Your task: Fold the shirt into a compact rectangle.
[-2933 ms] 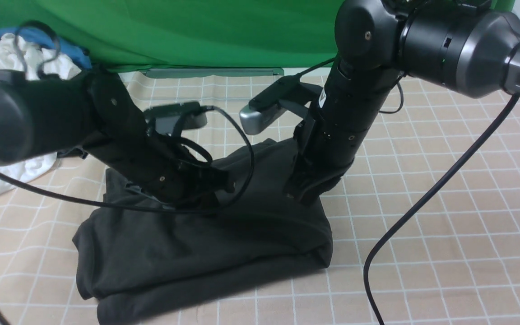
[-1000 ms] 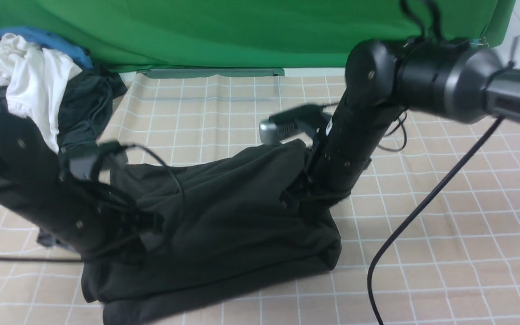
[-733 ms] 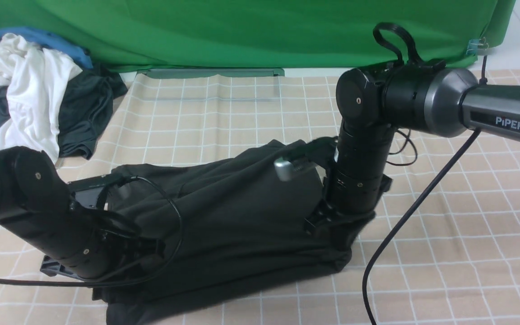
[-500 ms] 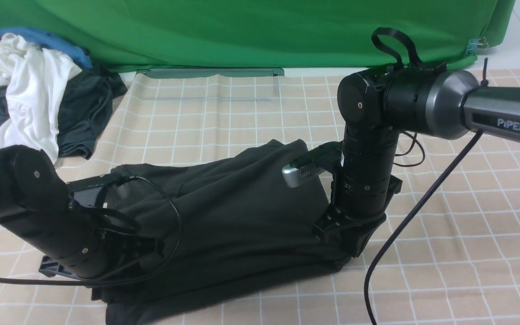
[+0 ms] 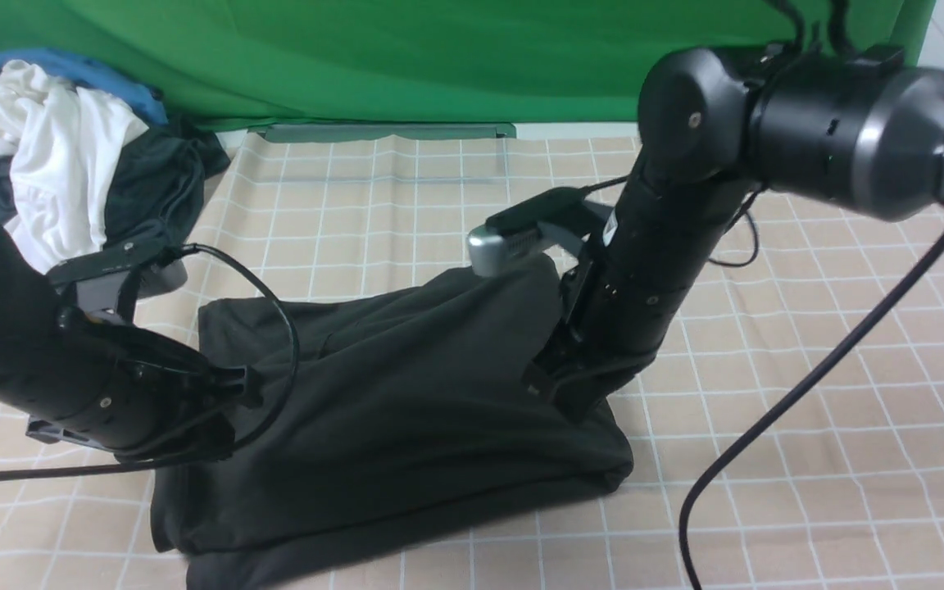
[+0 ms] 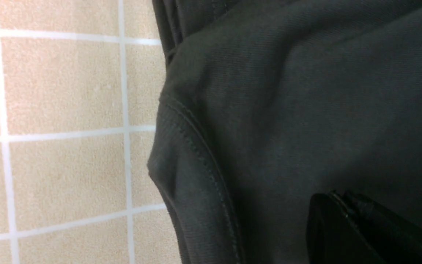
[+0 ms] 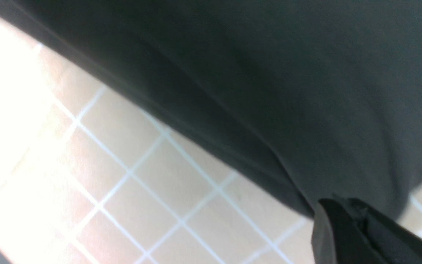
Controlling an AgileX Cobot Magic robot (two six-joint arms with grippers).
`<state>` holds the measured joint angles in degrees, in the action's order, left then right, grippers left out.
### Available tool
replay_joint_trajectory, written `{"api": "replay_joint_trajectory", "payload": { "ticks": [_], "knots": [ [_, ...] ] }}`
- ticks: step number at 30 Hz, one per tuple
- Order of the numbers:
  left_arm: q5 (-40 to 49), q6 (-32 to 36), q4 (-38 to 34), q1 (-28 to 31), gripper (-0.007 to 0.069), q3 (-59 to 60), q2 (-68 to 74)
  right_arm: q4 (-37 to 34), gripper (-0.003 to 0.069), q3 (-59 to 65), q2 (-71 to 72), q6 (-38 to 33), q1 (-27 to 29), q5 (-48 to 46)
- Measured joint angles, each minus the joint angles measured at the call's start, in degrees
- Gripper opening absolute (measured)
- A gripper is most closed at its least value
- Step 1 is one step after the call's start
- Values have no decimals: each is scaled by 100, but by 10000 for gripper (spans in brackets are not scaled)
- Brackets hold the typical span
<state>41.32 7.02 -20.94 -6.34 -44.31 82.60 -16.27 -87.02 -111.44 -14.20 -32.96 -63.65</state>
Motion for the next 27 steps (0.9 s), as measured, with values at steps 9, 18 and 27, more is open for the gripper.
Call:
{"api": "replay_joint_trajectory", "payload": {
  "ticks": [9, 18, 27],
  "knots": [
    [74, -192, 125, 0, 19, -6, 731, 267, 35, 0, -678, 258, -50, -438],
    [352, -840, 870, 117, 19, -383, 197, 619, 35, 3, -11, 376, -50, -550],
    [1166, -275, 444, 1173, 19, -1267, -64, 1130, 35, 3, 1869, 389, -50, -567]
  ]
}}
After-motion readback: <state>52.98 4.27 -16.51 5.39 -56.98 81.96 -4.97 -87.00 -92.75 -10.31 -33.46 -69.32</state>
